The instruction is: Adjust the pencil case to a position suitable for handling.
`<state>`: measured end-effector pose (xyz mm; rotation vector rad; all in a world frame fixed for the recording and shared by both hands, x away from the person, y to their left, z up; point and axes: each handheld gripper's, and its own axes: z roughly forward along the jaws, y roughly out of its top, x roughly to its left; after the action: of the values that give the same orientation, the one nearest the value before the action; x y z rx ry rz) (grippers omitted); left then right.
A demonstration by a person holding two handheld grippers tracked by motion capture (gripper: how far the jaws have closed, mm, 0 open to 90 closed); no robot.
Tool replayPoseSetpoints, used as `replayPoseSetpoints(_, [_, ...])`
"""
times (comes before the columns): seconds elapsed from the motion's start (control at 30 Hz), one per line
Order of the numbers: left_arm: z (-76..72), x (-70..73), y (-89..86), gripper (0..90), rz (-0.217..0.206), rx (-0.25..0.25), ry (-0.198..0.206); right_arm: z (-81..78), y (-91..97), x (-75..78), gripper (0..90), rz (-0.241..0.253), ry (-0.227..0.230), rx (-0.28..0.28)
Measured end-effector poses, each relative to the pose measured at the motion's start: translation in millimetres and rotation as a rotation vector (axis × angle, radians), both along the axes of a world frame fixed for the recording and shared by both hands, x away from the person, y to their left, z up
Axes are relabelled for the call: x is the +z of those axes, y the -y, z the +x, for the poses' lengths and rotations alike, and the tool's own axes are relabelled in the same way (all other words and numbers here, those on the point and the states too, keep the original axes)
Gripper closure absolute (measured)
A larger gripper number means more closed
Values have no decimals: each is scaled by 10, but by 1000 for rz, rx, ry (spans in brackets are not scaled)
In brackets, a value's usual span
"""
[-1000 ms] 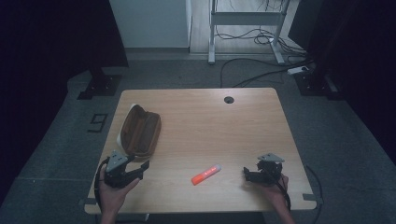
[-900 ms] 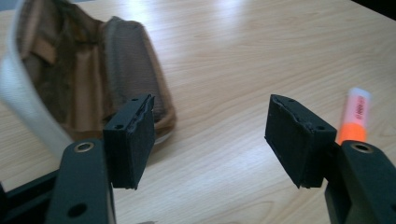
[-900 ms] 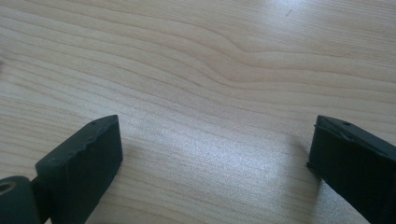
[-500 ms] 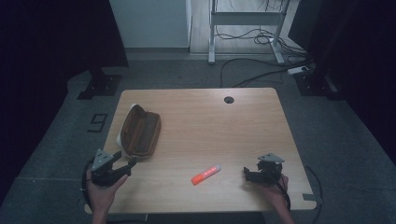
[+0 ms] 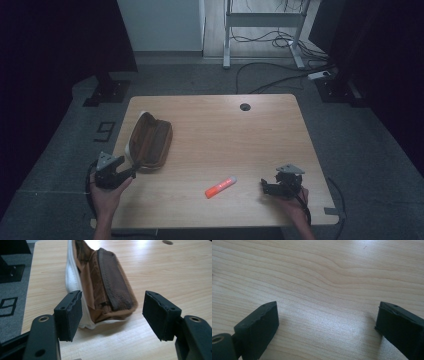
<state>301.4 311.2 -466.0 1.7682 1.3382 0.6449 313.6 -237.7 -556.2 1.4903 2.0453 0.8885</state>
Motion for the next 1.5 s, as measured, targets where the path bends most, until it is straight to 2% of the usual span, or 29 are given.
replayPoseSetpoints(0.3, [188, -80, -119, 321, -6, 37, -39, -5, 1, 0, 51, 3, 4, 1])
replayPoseSetpoints(0.47, [281, -111, -181, 320, -29, 46, -43, -4, 1, 0, 51, 3, 4, 1])
replayPoseSetpoints(0.8, [499, -219, -193, 314, -39, 64, -89, -4, 2, 0, 52, 3, 4, 0])
replayPoseSetpoints(0.97, [569, -271, -197, 316, -32, 76, -103, -4, 1, 0, 52, 3, 4, 0])
replayPoseSetpoints(1.1, [637, -323, -209, 318, -44, 88, -114, -4, 2, 0, 52, 3, 4, 0])
replayPoseSetpoints(1.13, [672, -347, -213, 327, -61, 83, -122, -5, 2, 0, 52, 3, 4, 0])
replayPoseSetpoints(1.3, [738, -404, -224, 358, -61, 101, -137, -5, 1, 0, 52, 3, 4, 0])
replayPoseSetpoints(1.4, [770, -443, -218, 378, -45, 100, -144, -4, 2, 0, 52, 3, 4, 0])
replayPoseSetpoints(1.5, [781, -463, -222, 469, -33, 101, -156, -4, 2, 0, 52, 3, 4, 0])
